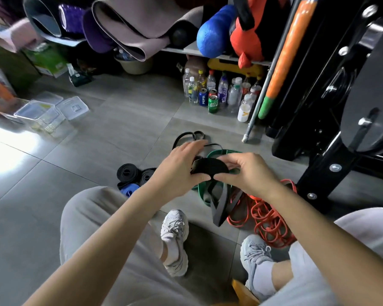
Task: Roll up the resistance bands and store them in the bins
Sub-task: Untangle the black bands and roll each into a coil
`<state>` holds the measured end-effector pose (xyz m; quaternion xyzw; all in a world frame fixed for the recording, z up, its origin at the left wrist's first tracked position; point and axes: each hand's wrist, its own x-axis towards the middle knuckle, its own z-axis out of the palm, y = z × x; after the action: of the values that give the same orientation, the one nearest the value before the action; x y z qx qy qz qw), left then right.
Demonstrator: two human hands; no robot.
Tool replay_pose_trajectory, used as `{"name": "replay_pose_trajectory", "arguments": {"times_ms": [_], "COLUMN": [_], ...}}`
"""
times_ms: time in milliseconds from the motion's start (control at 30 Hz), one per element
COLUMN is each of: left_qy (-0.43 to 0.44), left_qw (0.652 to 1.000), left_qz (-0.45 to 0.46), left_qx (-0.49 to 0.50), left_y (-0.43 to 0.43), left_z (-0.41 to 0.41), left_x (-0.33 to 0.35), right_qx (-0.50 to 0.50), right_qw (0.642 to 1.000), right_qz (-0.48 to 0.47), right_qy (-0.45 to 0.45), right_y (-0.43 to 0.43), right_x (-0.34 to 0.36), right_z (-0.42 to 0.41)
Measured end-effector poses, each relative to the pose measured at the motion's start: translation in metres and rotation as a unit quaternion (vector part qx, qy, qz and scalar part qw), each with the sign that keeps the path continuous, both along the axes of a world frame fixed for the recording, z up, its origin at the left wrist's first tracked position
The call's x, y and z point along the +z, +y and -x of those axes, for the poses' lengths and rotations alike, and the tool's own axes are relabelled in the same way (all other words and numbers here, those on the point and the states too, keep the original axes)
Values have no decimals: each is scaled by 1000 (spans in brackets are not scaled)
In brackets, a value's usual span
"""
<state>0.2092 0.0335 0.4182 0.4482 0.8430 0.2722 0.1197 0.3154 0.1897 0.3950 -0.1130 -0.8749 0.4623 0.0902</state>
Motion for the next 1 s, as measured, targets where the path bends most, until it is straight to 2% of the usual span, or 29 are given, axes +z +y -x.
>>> {"name": "replay_pose_trajectory", "arguments": {"times_ms": [67, 167, 200, 300, 400, 500, 667, 800, 833, 867, 900, 967, 1000], "left_qy": [108, 128, 108, 14, -85, -195, -335, -484, -493, -466, -403, -204, -109], "left_qw": [989, 987, 992, 999, 990, 964, 904, 815, 811, 835, 879, 968, 990], "left_qz": [81, 95, 66, -31, -87, -148, -259, -310, -303, -280, -239, -137, -89], "left_qx": [-51, -29, -12, 19, 78, 102, 64, 81, 84, 86, 84, 57, 28], "left_y": [3, 4, 3, -2, -7, -9, -8, -7, -6, -6, -6, -7, -7], "left_z": [-1, 0, 1, 4, 8, 10, 7, 0, -2, -4, -4, 0, 2], "left_x": [10, 15, 16, 17, 16, 17, 18, 13, 12, 12, 13, 16, 19], "right_qx": [12, 9, 4, 0, 13, 18, 35, 41, 38, 35, 33, 36, 40], "right_qw": [998, 994, 996, 999, 997, 995, 994, 986, 984, 985, 989, 999, 999], "right_qz": [-58, -104, -84, 53, 71, 97, 86, 146, 160, 159, 135, 31, -23], "right_qy": [-11, 13, 17, 8, 13, 30, 61, 68, 63, 56, 43, -3, -27], "right_y": [-5, -10, -9, -2, 6, 10, 11, 5, 3, 2, 2, 3, 3], "right_x": [7, 17, 18, 16, 12, 15, 24, 28, 28, 27, 27, 27, 27], "right_z": [3, 7, 8, 7, 4, 5, 12, 11, 10, 8, 7, 7, 8]}}
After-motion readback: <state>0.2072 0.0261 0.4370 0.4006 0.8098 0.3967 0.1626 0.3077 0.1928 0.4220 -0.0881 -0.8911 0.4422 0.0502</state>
